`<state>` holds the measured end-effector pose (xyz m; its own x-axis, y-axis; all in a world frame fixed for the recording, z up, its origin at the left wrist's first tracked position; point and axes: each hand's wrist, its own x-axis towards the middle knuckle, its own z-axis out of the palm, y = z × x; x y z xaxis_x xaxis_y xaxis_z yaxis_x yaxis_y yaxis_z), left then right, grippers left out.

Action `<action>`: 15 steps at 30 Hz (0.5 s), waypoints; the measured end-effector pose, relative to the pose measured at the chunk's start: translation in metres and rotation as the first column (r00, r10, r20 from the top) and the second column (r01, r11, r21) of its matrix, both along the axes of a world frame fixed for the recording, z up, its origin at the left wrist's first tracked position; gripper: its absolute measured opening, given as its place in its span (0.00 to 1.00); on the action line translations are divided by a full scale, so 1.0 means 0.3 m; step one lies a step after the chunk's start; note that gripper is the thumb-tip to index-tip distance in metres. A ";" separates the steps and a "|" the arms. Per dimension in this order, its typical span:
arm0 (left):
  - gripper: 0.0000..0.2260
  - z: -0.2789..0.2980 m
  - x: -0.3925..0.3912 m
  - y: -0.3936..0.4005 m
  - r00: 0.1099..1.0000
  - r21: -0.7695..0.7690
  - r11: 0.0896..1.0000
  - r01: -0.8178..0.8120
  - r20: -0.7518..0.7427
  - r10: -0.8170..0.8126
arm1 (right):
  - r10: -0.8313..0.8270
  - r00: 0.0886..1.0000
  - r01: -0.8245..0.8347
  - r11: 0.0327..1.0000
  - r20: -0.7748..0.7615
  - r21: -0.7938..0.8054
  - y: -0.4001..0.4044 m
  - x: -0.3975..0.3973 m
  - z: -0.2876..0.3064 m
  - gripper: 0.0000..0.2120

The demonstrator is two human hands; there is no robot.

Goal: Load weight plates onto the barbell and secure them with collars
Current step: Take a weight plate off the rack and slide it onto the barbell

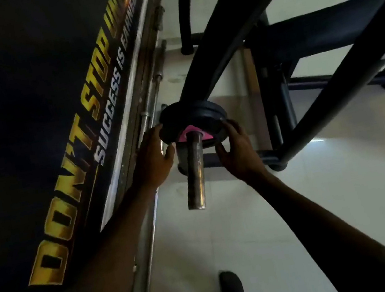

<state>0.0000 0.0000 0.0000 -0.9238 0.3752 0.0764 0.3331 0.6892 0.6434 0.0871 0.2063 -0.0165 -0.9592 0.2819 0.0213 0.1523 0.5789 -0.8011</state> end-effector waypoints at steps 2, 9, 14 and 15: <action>0.29 -0.023 -0.065 0.019 0.998 0.053 0.998 0.037 -0.049 -0.034 | -0.012 1.000 0.012 1.000 -0.018 0.024 0.008 -0.057 -0.025 0.35; 0.30 -0.168 -0.140 0.034 0.991 0.082 0.991 0.105 -0.086 -0.098 | -0.046 0.997 0.051 0.993 -0.054 0.102 0.006 -0.134 -0.121 0.33; 0.30 -0.183 -0.185 0.029 0.995 0.070 0.995 0.074 -0.077 -0.068 | -0.069 0.994 0.083 0.982 -0.089 0.168 0.050 -0.154 -0.134 0.26; 0.30 -0.182 -0.194 0.029 0.995 0.057 0.996 0.067 -0.073 -0.063 | -0.077 0.994 0.090 0.982 -0.083 0.166 0.054 -0.157 -0.137 0.25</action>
<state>-0.0582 0.0086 -0.0546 -0.8890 0.4271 0.1650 0.4224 0.6261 0.6554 0.0399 0.2225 -0.0576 -0.9263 0.3466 0.1475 0.1481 0.6950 -0.7036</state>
